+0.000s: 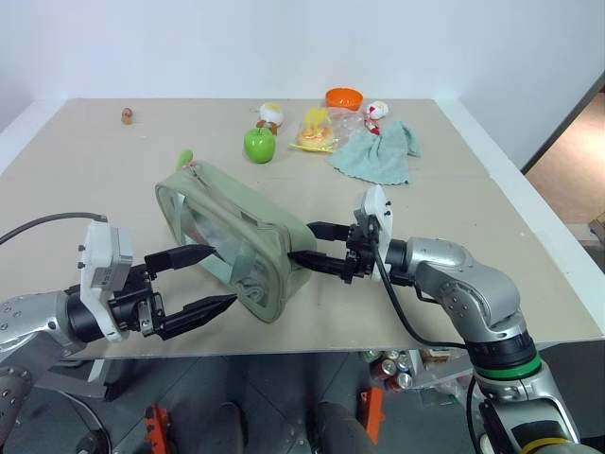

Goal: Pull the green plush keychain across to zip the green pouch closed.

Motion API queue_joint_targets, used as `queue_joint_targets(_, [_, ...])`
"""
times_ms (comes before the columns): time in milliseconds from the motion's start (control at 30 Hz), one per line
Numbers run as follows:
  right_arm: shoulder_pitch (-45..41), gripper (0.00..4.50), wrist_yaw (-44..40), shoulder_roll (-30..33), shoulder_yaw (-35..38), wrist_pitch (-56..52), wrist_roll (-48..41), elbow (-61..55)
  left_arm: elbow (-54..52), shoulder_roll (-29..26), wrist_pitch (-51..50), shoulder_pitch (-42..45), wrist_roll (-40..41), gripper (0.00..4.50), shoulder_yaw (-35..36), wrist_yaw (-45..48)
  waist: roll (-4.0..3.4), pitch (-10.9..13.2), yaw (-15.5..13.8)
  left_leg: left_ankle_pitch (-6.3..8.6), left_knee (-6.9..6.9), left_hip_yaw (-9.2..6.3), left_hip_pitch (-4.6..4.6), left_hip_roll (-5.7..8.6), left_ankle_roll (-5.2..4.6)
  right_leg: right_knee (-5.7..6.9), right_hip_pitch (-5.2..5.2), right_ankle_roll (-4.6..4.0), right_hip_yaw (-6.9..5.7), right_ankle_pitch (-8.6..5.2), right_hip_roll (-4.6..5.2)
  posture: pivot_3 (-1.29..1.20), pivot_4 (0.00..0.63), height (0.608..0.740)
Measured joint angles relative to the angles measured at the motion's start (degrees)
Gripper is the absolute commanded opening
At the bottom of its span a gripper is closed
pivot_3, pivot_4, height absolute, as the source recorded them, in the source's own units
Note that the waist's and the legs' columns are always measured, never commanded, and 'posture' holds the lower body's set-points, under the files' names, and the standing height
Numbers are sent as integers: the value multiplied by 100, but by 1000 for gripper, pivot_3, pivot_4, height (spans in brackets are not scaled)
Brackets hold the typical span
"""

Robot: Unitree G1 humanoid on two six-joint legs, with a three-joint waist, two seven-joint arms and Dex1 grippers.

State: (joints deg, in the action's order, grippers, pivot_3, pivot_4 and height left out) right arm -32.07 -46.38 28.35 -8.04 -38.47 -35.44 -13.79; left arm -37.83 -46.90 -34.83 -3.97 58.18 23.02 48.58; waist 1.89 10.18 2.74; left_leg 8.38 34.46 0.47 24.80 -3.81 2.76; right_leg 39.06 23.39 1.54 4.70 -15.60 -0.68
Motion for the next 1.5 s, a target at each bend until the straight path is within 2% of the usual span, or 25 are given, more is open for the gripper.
queue_joint_targets(167, [-10,571,-100,-5,12,36,-5,7,2,50,14,42,-168,4500,-96,-61,0,0,-2,0,-1,-2,3,1,0,0,0,2,-2,-1,2,0,150,740])
queue_joint_targets(200, [-10,117,-106,-4,16,35,-6,7,2,61,16,67,-177,4500,-112,-66,0,0,-2,0,-1,-2,3,2,0,0,0,2,-1,-2,3,0,150,740])
queue_joint_targets(233, [-2,26,-126,0,30,36,-8,2,2,79,23,107,-194,4500,-149,-77,0,0,-2,0,0,-2,3,2,0,0,0,2,-1,-2,3,0,150,740])
queue_joint_targets(333, [18,26,-313,99,51,73,-20,-1,2,122,67,126,-212,4500,-258,-87,0,0,-3,0,0,-1,4,2,0,0,0,2,-1,-2,4,0,150,740])
queue_joint_targets(500, [-382,26,-1290,723,81,586,202,549,1,125,71,244,-240,4500,-331,-98,-3,5,-3,0,3,2,2,3,0,-1,0,2,0,0,4,0,150,740])
queue_joint_targets(633, [-1467,26,-2359,1102,14,1625,893,2196,6,135,73,421,-253,4500,-514,-85,-3,9,-1,-1,6,10,-8,2,-2,-1,-4,0,2,5,4,0,150,740])
queue_joint_targets(767, [-2472,26,-3172,1064,-142,3010,1630,4287,14,161,77,621,-298,4500,-707,-81,-3,11,3,0,0,14,-9,2,-3,-1,-3,1,5,3,2,0,150,740])
queue_joint_targets(867, [-2829,26,-3546,970,-151,3758,1994,5350,16,239,77,644,-327,4500,-772,-117,-4,12,1,16,-2,13,-6,3,-13,-1,-2,18,6,4,2,0,150,740])
queue_joint_targets(900, [-2887,737,-3600,940,-146,3852,2034,5512,15,266,77,655,-334,4500,-793,-138,-5,13,1,20,-2,13,-6,3,-11,-1,-3,12,7,5,1,0,150,740])
queue_joint_targets(1100, [-2945,2638,-3479,694,157,3744,2002,5731,18,344,77,709,-427,4500,-985,-232,-16,20,2,34,-2,11,-2,4,-5,1,-2,-5,9,4,1,0,150,740])
queue_joint_targets(1200, [-2852,3758,-3120,697,569,3313,1771,5216,40,344,77,811,-439,4500,-1033,-238,-19,22,-5,34,0,8,3,7,-5,1,-2,-4,7,4,4,0,150,740])
queue_joint_targets(1267, [-2640,4478,-2709,772,965,2847,1485,4471,80,344,77,874,-468,4500,-1102,-224,-18,21,-14,34,3,2,4,9,-5,1,-5,-2,3,3,6,0,150,740])
queue_joint_targets(1367, [-2273,4478,-2265,859,1329,2376,1227,3718,115,343,75,930,-498,4500,-1153,-210,-18,21,-27,34,4,-1,7,12,-4,1,-5,2,0,1,7,0,150,740])
queue_joint_targets(1500, [-1098,4478,-1386,1044,1996,1296,640,1843,172,334,64,1066,-523,4500,-1192,-179,-18,21,-36,34,6,-18,15,12,-4,2,-4,23,-10,-12,6,0,150,740])
